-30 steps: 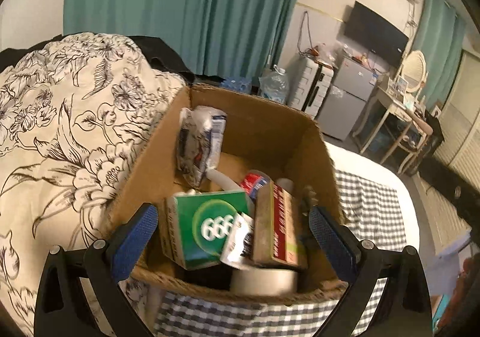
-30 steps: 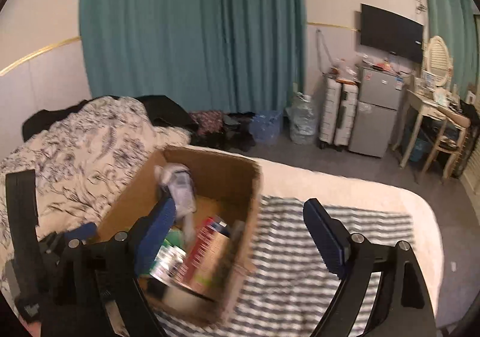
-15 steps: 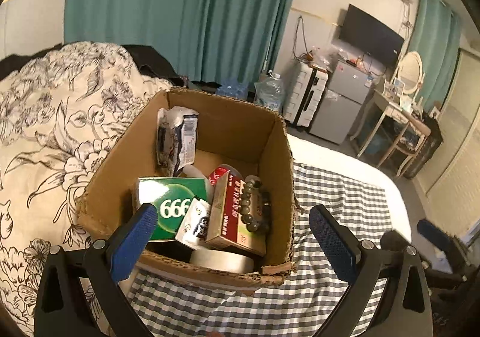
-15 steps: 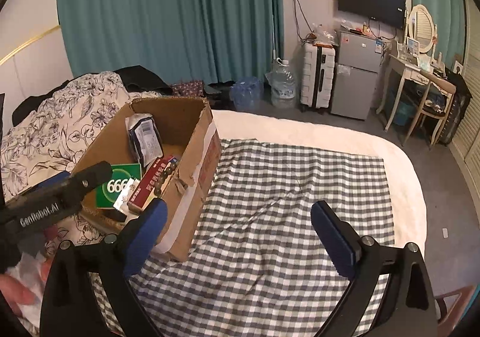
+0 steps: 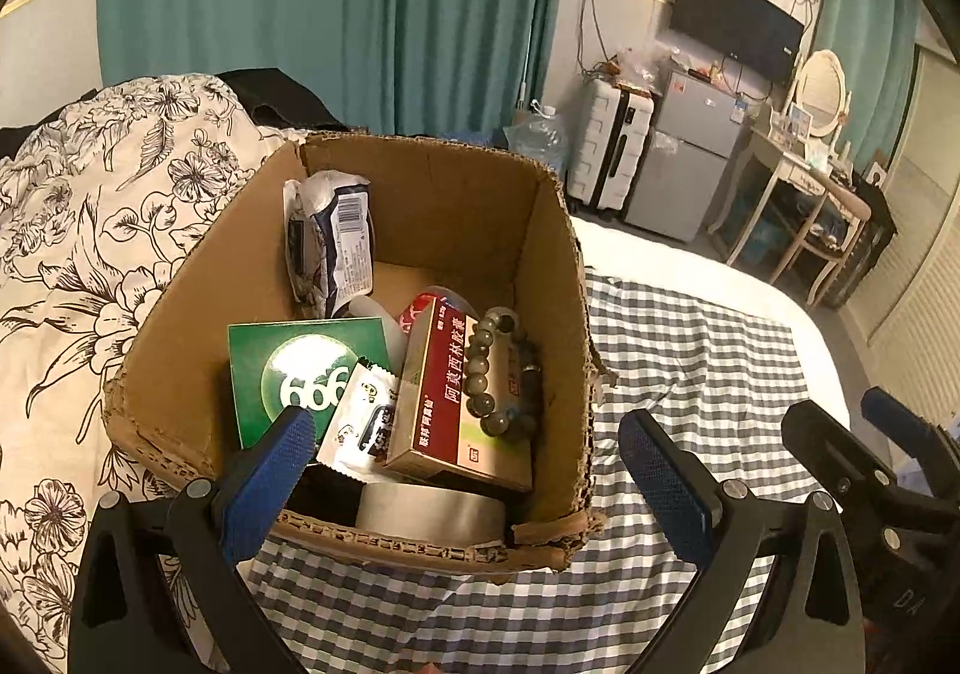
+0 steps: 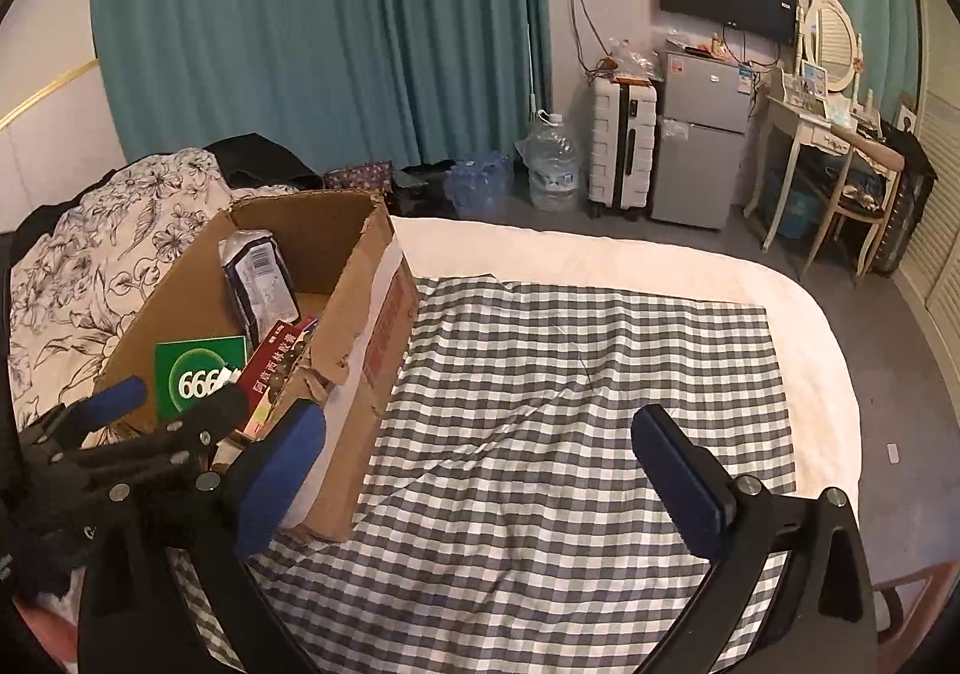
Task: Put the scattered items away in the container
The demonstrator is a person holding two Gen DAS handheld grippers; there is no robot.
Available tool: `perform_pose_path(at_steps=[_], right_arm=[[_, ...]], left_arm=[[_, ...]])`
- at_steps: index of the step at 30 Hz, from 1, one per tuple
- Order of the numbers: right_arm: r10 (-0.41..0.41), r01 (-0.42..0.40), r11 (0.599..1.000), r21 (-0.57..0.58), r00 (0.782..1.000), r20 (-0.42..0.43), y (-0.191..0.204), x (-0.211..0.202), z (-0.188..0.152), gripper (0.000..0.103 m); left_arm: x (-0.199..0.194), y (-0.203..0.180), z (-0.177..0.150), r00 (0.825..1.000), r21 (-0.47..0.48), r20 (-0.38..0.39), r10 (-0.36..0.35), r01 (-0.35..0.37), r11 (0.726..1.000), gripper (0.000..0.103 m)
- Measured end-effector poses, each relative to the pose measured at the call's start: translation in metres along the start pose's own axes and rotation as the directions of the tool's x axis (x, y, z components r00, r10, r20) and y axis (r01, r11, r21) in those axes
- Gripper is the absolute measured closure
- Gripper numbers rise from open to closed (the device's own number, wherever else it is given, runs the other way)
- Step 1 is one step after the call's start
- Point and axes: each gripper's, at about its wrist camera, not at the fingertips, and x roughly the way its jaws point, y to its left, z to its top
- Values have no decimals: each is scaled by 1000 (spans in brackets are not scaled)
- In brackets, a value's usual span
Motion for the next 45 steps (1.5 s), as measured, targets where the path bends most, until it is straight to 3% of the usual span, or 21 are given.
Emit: perform_pose_path(at_steps=[12, 45], right_arm=[[-46, 46, 999, 0, 999, -24, 0, 0, -2, 1], [-46, 47, 999, 12, 998, -44, -3, 6, -5, 1]], left_arm=[[-4, 12, 3, 1000, -37, -8, 5, -5, 999, 0], [4, 7, 4, 1000, -21, -18, 4, -4, 1000, 0]])
